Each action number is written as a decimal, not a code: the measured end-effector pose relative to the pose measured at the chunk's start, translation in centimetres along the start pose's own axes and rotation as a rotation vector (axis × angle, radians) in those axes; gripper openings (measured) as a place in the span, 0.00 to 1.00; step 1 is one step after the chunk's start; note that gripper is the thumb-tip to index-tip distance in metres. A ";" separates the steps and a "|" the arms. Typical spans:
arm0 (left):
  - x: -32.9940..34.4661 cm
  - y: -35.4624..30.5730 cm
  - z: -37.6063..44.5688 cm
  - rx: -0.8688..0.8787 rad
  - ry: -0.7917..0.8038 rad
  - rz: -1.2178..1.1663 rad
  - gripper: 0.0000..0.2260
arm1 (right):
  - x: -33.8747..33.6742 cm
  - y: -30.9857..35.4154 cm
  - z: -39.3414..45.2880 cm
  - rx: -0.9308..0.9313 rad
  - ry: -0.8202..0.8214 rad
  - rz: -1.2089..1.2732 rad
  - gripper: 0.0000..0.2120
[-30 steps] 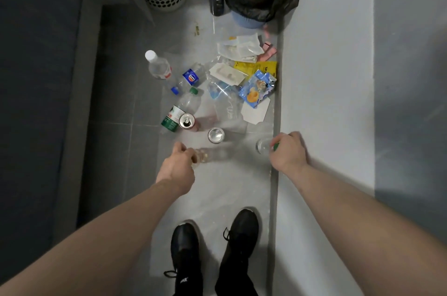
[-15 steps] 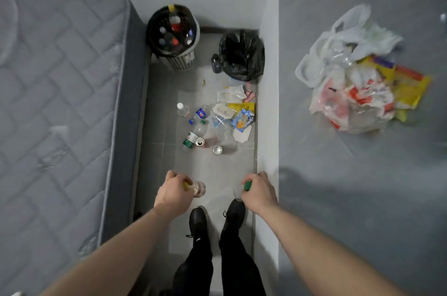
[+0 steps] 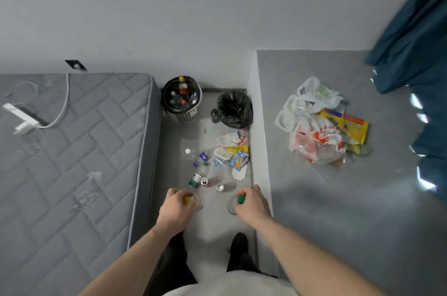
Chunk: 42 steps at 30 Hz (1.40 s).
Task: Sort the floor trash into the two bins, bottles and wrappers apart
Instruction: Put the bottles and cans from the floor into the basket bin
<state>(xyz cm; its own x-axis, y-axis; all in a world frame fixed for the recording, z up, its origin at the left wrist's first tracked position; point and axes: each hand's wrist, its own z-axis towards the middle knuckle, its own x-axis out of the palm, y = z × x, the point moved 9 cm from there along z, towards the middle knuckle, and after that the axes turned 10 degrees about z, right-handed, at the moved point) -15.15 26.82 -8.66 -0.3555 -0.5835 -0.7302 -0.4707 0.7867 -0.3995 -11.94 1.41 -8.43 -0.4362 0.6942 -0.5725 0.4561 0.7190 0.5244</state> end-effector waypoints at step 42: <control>-26.0 -5.2 23.5 0.258 -0.088 0.185 0.14 | -4.1 26.5 14.6 -0.084 -0.234 0.044 0.11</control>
<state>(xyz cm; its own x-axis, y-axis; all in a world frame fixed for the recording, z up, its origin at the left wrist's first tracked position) 15.50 42.61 -0.65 -0.3392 -0.4154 -0.8441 -0.1806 0.9093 -0.3749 13.21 17.13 -1.41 -0.2216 0.7055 -0.6732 0.3999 0.6954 0.5971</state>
